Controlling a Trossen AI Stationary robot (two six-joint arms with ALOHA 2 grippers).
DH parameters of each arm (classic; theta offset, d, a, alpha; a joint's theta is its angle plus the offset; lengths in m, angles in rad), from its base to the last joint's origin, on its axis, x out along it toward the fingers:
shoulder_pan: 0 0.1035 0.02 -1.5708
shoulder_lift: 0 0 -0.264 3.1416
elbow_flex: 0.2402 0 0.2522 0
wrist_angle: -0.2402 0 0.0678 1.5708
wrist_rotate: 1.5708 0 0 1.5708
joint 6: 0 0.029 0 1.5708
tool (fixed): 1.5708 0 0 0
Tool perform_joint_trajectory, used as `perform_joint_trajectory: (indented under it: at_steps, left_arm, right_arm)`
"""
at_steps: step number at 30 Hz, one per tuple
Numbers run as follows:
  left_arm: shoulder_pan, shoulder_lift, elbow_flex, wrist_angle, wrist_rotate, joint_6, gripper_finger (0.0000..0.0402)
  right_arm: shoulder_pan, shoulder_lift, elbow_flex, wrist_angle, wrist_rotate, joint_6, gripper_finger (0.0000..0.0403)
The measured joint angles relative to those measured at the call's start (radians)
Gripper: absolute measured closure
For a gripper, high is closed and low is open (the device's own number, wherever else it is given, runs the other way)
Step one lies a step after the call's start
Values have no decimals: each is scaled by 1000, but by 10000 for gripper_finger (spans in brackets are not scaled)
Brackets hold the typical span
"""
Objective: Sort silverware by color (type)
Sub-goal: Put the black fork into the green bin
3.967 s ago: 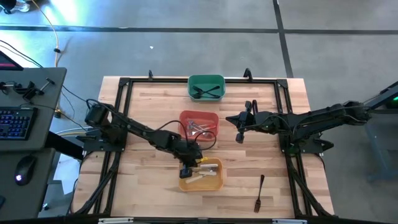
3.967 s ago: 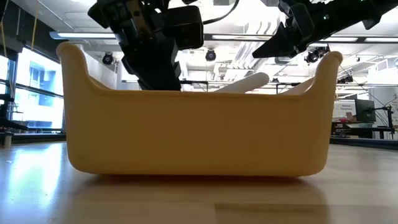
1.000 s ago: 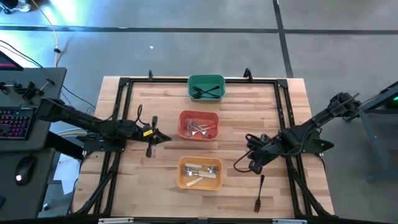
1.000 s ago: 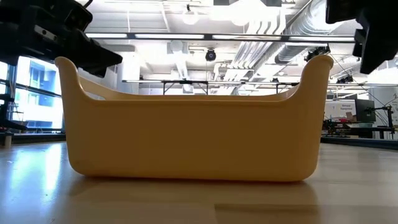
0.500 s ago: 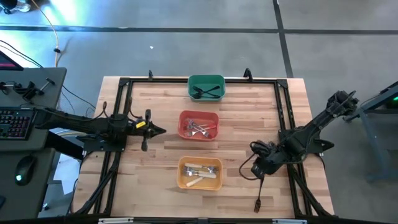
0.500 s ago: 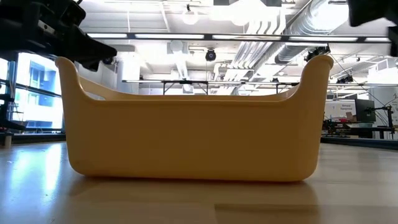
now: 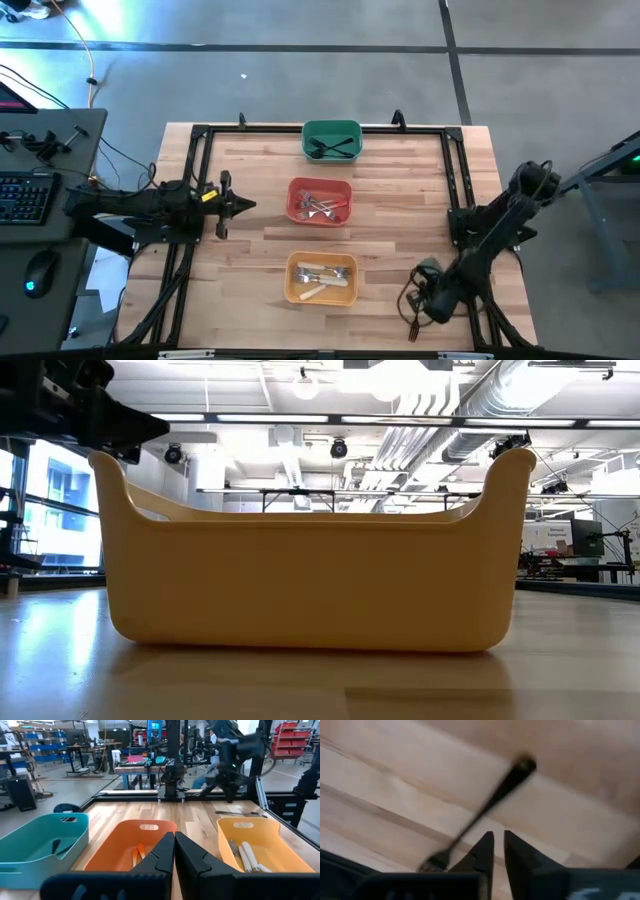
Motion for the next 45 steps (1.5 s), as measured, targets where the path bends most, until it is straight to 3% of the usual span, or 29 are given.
perform_joint_trajectory:
  at_steps: [10,16,23,29,33,36,41,45]
  left_arm:
    - [-6,-150,1,-161,-13,-17,397]
    - [-6,-161,1,-231,-12,-45,397]
    - [-5,-161,1,-248,-17,-42,397]
    - [-3,-162,1,-188,-133,-26,397]
    - [-2,-162,1,-185,-261,16,397]
    - [-2,-162,1,-174,-330,25,397]
    - [-2,-160,1,-186,-336,17,397]
    - [-3,-154,1,-188,-336,3,397]
  right_arm:
    - [27,147,0,263,-63,94,258]
    - [-2,150,0,241,-59,94,229]
    - [-20,201,2,250,-101,77,250]
    - [-32,235,13,254,-123,19,286]
    - [-49,243,74,153,-101,-97,318]
    - [-75,243,113,96,-26,-195,344]
    - [-144,242,129,126,38,-399,386]
    - [-229,242,130,137,31,-505,397]
